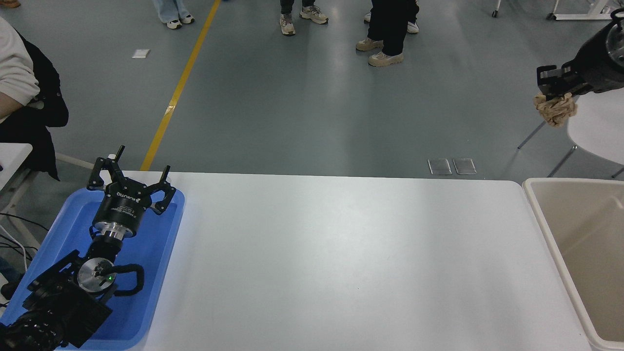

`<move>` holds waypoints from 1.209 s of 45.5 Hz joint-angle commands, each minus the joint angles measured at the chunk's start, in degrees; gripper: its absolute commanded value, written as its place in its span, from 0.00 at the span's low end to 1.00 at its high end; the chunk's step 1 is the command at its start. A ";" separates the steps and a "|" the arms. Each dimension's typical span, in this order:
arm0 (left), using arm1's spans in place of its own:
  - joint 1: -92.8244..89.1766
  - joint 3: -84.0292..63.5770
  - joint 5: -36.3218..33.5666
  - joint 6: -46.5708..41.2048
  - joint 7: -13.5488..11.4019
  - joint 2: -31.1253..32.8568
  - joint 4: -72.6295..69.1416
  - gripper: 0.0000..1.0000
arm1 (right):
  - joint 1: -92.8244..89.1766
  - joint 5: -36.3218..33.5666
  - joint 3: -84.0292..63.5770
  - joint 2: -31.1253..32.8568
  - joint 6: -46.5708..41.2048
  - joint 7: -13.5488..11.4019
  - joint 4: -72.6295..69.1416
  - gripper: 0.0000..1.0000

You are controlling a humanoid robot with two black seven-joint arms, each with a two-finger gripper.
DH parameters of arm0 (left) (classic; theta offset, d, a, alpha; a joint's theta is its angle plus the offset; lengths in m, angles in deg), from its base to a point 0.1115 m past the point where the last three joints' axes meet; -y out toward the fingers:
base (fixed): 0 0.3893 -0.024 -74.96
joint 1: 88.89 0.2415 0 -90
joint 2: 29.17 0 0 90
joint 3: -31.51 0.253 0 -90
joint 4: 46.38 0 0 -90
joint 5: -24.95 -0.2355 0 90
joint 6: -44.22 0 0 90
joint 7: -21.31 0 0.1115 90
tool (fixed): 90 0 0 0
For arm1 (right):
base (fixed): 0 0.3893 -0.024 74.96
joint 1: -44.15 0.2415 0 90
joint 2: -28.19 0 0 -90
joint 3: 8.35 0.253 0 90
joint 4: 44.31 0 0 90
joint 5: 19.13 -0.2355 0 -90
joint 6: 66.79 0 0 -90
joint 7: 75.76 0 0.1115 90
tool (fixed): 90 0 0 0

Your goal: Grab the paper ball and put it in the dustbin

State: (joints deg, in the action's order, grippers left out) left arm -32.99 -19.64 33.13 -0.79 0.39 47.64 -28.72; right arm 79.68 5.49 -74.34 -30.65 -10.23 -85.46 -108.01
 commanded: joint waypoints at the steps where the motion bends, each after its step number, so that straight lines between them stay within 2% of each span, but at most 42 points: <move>1: 0.00 0.00 -0.01 0.00 0.00 0.00 0.00 1.00 | -4.58 -0.27 -5.10 0.92 5.22 -0.06 3.84 0.00; 12: 0.00 0.00 -0.01 0.00 0.00 0.00 0.00 1.00 | -19.34 -1.32 -8.27 4.96 19.90 -0.24 9.91 0.00; 26: 0.00 0.00 -0.01 0.00 0.00 0.00 0.00 1.00 | -43.68 -13.97 -6.70 5.84 30.97 -0.15 27.13 0.00; 34: 0.00 0.00 -0.01 0.00 0.00 0.00 0.00 1.00 | -56.52 -16.35 -0.81 5.58 39.06 -0.24 31.36 0.00; 43: 0.00 0.00 -0.01 0.00 0.00 0.00 0.09 1.00 | -67.68 -17.76 7.27 3.65 43.46 -0.24 36.54 0.00; 55: 0.00 0.00 -0.01 0.00 0.00 0.00 0.00 1.00 | -76.31 -17.85 14.05 1.01 43.64 -0.15 42.26 0.00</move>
State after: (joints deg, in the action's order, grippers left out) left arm -32.99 -19.63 33.12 -0.79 0.39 47.65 -28.69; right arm 12.32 -11.48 -66.45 -27.82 31.37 -85.63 -70.71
